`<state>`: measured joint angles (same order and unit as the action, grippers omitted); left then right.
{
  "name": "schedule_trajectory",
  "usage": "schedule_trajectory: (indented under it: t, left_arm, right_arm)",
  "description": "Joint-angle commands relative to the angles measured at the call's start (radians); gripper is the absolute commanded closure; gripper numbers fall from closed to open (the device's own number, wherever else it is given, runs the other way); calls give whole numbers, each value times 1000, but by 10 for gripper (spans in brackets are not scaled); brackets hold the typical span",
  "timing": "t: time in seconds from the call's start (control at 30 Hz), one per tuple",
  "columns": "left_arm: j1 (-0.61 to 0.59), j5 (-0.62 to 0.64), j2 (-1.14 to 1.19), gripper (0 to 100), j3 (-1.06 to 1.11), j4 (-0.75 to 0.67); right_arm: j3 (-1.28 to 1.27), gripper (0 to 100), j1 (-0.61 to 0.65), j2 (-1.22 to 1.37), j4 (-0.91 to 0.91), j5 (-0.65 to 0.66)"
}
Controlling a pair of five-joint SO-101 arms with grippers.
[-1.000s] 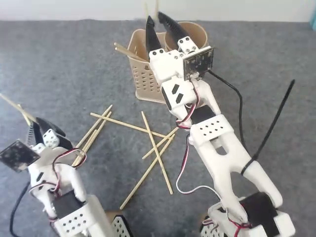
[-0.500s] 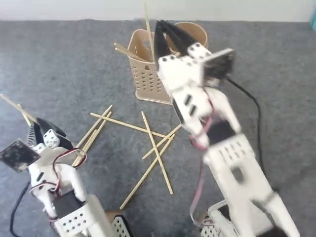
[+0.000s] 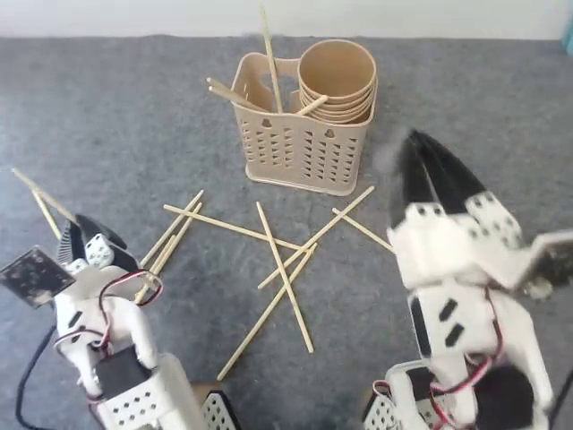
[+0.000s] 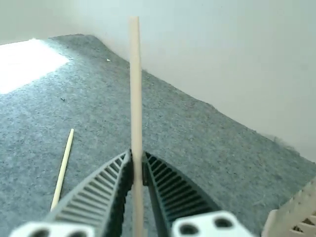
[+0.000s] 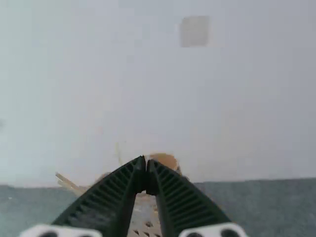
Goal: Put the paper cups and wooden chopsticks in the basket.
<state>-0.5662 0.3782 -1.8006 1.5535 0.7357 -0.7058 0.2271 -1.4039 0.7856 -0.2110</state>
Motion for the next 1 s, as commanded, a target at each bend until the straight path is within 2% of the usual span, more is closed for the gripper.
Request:
schedule_trajectory:
  t: [0.0,0.13,0.3,0.57,0.77,0.97]
  left_arm:
    - [43,5,-11,988,-160,71]
    - [97,-6,-9,988,-295,95]
    - [167,-129,121,988,-509,94]
    - [209,-124,730,988,-1043,101]
    - [402,-129,1103,987,-1435,206]
    - [595,-126,1464,987,-1736,216]
  right_arm:
    - [-54,991,-110,-110,214,-9]
    - [-198,991,-177,-113,295,-8]
    - [-370,991,-275,-114,294,94]
    - [-606,991,-318,-124,242,107]
    - [-799,990,-532,-125,51,38]
    - [-868,990,-622,-125,35,48]
